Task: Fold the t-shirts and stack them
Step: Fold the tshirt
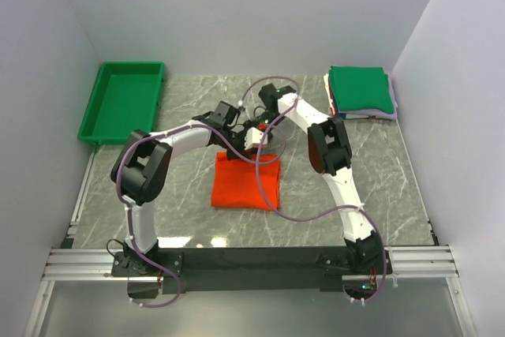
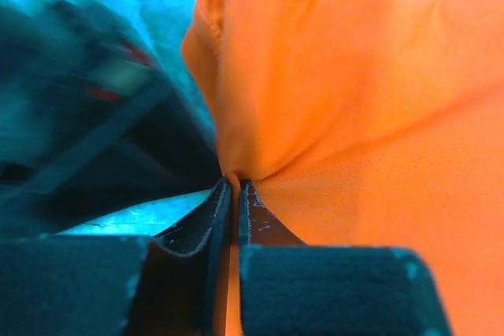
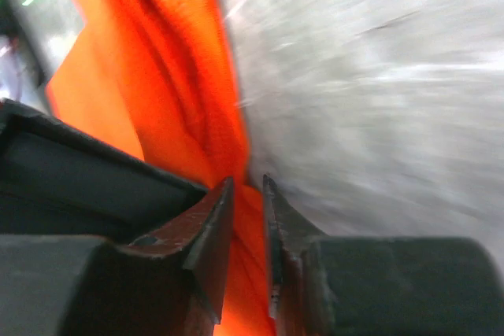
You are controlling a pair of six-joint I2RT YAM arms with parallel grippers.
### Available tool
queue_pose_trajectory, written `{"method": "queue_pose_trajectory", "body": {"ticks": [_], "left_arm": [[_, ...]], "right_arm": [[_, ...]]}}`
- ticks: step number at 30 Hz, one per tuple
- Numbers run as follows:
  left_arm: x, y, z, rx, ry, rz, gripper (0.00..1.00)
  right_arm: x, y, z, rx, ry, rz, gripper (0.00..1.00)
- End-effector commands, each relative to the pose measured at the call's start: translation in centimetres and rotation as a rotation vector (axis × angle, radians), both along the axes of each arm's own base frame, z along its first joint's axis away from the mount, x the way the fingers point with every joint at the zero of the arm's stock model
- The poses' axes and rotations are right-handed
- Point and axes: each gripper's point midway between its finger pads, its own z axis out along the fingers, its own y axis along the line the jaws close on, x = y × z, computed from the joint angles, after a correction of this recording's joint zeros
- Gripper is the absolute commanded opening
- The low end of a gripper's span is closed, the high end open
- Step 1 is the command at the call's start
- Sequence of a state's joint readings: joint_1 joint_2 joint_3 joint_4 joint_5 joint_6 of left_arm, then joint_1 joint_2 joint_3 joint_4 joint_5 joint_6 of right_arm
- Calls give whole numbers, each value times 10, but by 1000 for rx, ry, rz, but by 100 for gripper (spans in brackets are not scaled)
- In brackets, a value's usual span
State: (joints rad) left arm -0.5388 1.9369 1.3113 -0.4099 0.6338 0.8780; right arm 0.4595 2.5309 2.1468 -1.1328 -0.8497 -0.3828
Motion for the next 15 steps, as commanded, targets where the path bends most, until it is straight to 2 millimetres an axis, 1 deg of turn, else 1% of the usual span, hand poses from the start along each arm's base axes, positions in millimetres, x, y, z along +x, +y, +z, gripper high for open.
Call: {"method": "queue_pose_trajectory", "body": {"ticks": [1,3,4,5,6,7,8,9,10,11,12,13,14,15], "left_arm": [[25,-3,1,5,-77,26,12],[32,-2,1,7,-85,42,14],[37,-2,2,8,-93,47,18],[41,-1,3,9,-99,58,26],[50,-1,9,0,-119,80,30],[55,0,12,0,-118,113,33],[62,4,23,-16,-127,144,37],[69,6,33,-35,-130,177,39],[78,7,49,-65,-142,214,41],[83,16,70,-106,-112,284,44],[84,20,84,-133,-95,316,45],[86,25,100,-165,-75,357,45],[79,27,125,-231,-18,410,47],[79,38,136,-260,14,452,48]], "right_arm": [[78,-29,13,-77,-220,-152,35],[107,-47,27,-113,-315,-212,39],[122,-62,38,-116,-358,-251,41],[129,-70,45,-125,-392,-265,42],[136,-82,47,-156,-420,-290,42],[145,-88,69,-131,-474,-319,43],[151,-102,80,-121,-486,-361,43],[146,-108,81,-116,-469,-383,43],[143,-109,111,-56,-499,-398,42],[144,-114,124,-19,-506,-428,41],[130,-114,121,-6,-466,-429,41],[120,-113,146,35,-484,-431,40],[105,-106,156,97,-441,-412,38],[85,-101,148,110,-372,-401,37]]}}
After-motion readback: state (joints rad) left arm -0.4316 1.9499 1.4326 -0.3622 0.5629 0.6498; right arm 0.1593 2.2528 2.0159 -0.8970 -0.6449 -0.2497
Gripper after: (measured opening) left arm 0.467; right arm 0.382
